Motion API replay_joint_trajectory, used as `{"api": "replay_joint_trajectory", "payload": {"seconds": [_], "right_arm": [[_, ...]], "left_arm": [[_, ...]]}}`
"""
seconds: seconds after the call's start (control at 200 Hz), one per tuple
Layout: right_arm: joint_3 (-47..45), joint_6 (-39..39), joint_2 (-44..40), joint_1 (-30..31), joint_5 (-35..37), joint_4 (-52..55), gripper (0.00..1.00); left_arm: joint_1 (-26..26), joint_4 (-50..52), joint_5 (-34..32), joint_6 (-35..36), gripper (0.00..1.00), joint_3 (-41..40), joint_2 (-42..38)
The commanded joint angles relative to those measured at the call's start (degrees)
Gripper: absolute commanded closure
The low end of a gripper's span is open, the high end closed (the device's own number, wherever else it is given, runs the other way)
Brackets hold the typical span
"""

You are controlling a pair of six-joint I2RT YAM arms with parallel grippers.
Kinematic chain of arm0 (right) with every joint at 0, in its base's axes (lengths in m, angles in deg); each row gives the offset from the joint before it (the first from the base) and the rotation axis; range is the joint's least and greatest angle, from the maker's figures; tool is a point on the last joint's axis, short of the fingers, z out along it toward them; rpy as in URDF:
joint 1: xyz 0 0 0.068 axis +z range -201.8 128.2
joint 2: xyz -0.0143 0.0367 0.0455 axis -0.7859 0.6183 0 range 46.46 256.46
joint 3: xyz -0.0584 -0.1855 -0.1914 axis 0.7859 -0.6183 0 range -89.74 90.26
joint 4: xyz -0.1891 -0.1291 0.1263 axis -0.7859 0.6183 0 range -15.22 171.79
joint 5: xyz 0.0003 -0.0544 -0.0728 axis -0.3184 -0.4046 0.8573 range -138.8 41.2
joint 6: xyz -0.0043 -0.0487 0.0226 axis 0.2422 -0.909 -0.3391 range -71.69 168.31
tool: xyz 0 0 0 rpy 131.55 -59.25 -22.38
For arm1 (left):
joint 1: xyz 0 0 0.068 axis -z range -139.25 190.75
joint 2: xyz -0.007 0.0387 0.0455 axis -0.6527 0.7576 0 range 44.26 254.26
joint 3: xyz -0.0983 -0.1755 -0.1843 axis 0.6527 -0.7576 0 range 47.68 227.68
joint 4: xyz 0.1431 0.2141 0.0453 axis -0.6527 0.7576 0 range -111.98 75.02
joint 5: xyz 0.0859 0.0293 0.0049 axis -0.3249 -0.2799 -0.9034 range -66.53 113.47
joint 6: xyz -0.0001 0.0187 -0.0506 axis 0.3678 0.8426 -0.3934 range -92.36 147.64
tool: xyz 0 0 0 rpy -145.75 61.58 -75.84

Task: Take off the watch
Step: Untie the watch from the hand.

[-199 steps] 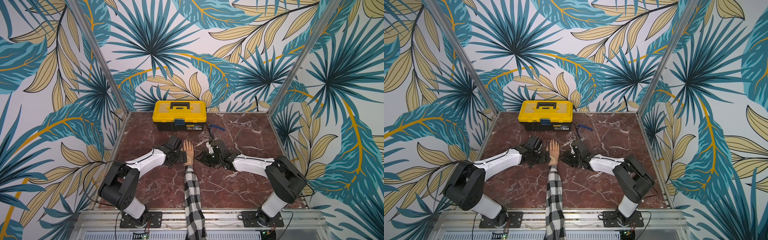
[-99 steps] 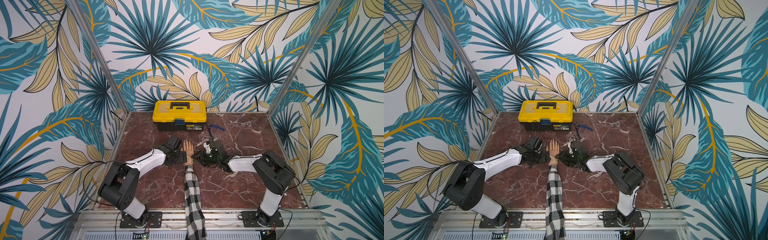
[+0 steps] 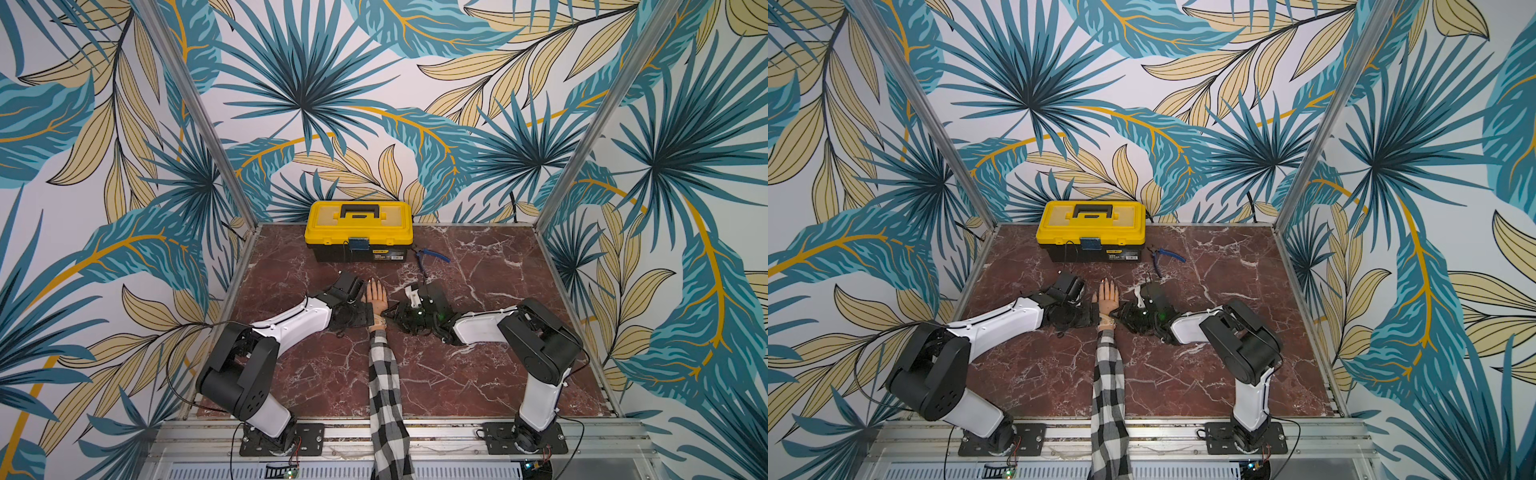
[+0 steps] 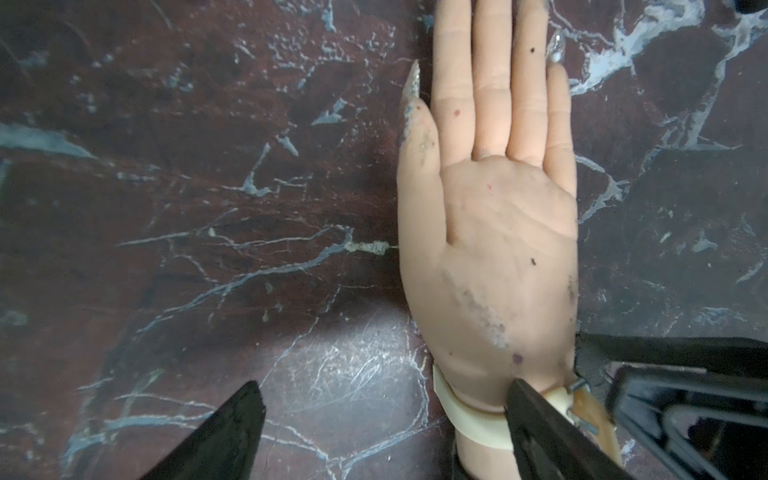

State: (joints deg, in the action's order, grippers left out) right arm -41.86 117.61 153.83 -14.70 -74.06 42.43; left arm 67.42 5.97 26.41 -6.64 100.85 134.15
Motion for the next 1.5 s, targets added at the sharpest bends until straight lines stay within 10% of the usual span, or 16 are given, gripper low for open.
{"api": "replay_joint_trajectory", "payload": {"seconds": [0.0,0.586,1.497], "right_arm": [[-0.5,1.68,1.26,0.11,-2.11,-2.94,0.65],[3.01,5.06,-2.8,2.37,-5.21,-4.74,0.71],[3.9,-9.85,-5.19,1.15,1.56,17.17,0.77]], "left_arm": [[-0.26,0.18,-0.48,0.36,0.08,-0.12,-0.17],[-0.36,0.26,-0.83,0.71,0.07,0.27,-0.63],[-5.1,0.36,2.42,1.68,0.07,0.58,-5.78]]}}
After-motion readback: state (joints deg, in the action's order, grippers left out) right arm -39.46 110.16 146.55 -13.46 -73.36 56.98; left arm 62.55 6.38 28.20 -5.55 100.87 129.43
